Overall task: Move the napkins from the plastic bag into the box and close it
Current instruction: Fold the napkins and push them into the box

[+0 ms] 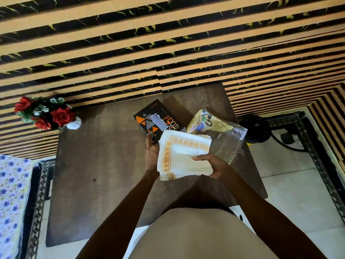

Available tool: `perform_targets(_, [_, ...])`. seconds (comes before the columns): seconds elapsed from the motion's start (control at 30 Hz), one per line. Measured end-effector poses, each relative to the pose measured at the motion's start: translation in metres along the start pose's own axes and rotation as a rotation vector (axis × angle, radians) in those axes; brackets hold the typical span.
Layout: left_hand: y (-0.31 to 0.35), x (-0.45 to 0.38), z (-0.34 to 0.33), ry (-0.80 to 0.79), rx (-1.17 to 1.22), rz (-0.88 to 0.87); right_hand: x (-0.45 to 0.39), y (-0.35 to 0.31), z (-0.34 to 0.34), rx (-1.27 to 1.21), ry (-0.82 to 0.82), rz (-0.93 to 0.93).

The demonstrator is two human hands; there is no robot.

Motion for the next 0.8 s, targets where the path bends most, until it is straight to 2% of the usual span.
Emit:
perform_targets(0.07, [-0.003, -0.001, 0.001, -0.055, -0.099, -0.096, -0.013, 0.000, 0.015, -0.019, 0.097, 0.007])
perform_targets(0.2, [-0.017, -0.003, 0.004, -0.147, -0.435, -0.130, -0.016, 0.000, 0.045, -0.058, 0.208, 0.103])
perform_targets(0.27, [-0.018, -0.004, 0.007, -0.148, -0.452, -0.132, -0.016, 0.001, 0.062, -0.091, 0.301, 0.164])
perform_targets(0.37, [-0.017, -0.005, 0.010, -0.159, -0.470, -0.164, -0.018, 0.009, 0.076, -0.298, 0.387, 0.259])
perform_targets(0.5, [-0.007, -0.002, 0.005, -0.152, -0.468, -0.160, -0.023, 0.016, 0.055, -0.546, 0.303, 0.388])
perform_targets(0.6, [-0.001, 0.001, -0.001, -0.160, -0.432, -0.153, -0.035, 0.022, 0.033, -0.670, 0.258, 0.412])
perform_targets(0.73, [0.009, 0.003, -0.007, -0.164, -0.385, -0.110, -0.042, 0.022, 0.019, -0.738, 0.193, 0.457])
perform_targets(0.8, [0.016, 0.002, -0.008, -0.161, -0.363, -0.096, -0.045, 0.025, 0.021, -0.733, 0.217, 0.473])
Point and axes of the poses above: each hand's wrist, its own x-axis away from the middle knuckle, its own z-axis out of the back of the hand, y = z × x, the point moved 2 cm from there along -x, towards the middle knuckle, and after that the axes turned 7 degrees about x, right-handed, at the moved point
